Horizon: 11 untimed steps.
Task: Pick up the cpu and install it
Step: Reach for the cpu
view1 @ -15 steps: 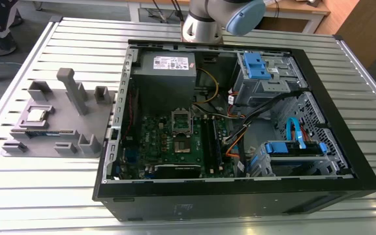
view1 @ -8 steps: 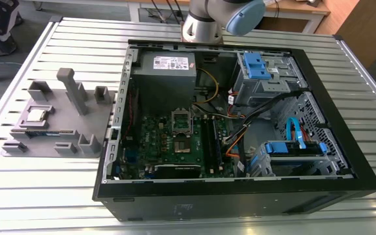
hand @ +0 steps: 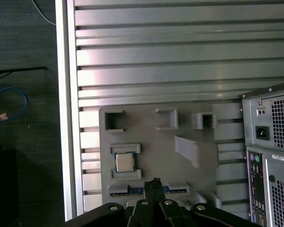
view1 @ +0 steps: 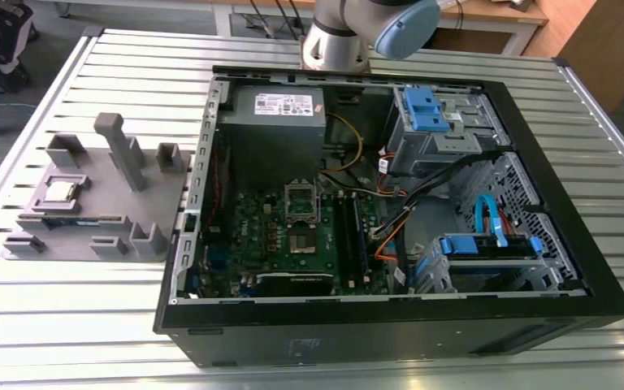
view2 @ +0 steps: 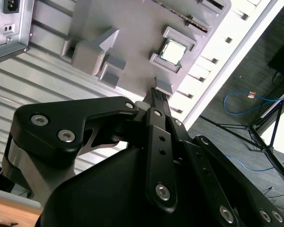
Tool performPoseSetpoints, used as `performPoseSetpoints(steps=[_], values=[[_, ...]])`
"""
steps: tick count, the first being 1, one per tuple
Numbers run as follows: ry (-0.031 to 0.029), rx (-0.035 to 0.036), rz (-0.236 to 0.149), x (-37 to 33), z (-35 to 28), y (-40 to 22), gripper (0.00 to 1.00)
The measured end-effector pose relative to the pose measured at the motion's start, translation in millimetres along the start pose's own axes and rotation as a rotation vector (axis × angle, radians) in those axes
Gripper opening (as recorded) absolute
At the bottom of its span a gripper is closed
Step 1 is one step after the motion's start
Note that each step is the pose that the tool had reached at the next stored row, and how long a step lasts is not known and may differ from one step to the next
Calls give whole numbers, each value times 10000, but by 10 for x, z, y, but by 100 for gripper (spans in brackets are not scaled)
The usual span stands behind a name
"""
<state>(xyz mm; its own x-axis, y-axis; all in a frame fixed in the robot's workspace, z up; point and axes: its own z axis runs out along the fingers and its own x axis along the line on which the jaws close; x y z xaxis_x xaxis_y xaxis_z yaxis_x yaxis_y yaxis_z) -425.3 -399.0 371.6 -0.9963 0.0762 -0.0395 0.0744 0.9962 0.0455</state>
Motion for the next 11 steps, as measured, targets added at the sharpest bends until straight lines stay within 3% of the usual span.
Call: performPoseSetpoints(steps=[11], values=[[2,0,0,21,56,-4,11]])
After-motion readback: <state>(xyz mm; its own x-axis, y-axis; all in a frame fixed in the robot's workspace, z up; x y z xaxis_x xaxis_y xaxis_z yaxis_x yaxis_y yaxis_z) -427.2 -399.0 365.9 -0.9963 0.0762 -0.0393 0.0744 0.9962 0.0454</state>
